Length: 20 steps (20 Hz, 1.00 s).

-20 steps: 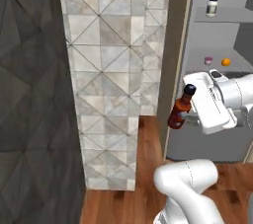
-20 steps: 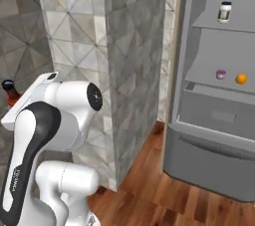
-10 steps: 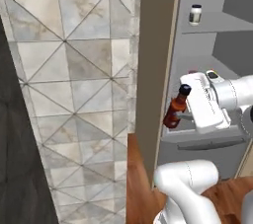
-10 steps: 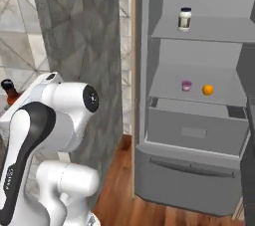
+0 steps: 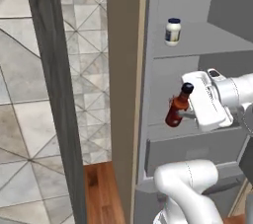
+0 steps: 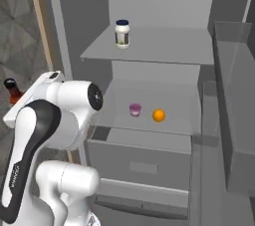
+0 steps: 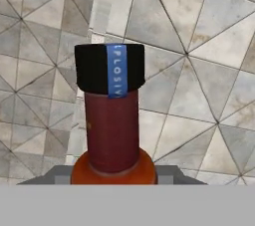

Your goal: Place the mayonnaise and condiment bottle from the counter to the top shelf of the fridge. If the existing items in the fridge are on the top shelf, move them to other shelves.

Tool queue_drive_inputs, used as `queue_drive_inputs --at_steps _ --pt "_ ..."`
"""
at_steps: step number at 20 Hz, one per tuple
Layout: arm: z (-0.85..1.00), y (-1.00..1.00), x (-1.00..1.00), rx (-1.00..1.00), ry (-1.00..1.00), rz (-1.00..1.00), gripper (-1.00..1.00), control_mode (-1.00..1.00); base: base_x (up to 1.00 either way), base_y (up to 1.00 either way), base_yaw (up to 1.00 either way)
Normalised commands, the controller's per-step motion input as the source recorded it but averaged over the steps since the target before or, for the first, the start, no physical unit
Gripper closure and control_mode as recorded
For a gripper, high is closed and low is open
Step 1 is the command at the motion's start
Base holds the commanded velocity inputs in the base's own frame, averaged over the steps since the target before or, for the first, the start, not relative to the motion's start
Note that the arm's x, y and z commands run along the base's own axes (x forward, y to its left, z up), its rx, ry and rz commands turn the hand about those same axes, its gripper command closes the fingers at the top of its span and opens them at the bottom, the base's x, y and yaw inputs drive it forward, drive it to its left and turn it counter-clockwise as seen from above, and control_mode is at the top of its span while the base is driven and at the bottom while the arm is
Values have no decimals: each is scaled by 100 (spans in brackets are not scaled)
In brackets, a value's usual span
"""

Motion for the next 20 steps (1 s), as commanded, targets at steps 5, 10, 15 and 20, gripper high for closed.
queue_drive_inputs --at_steps 5,10,15,20 --pt "0 0 0 0 0 0 100 100 96 -22 -20" --pt "8 -15 0 1 -3 -9 100 -100 17 -49 -24" --pt "49 -68 7 5 -18 -49 100 -100 0 0 0" --pt "73 -74 20 12 -6 -52 100 -100 0 0 0"
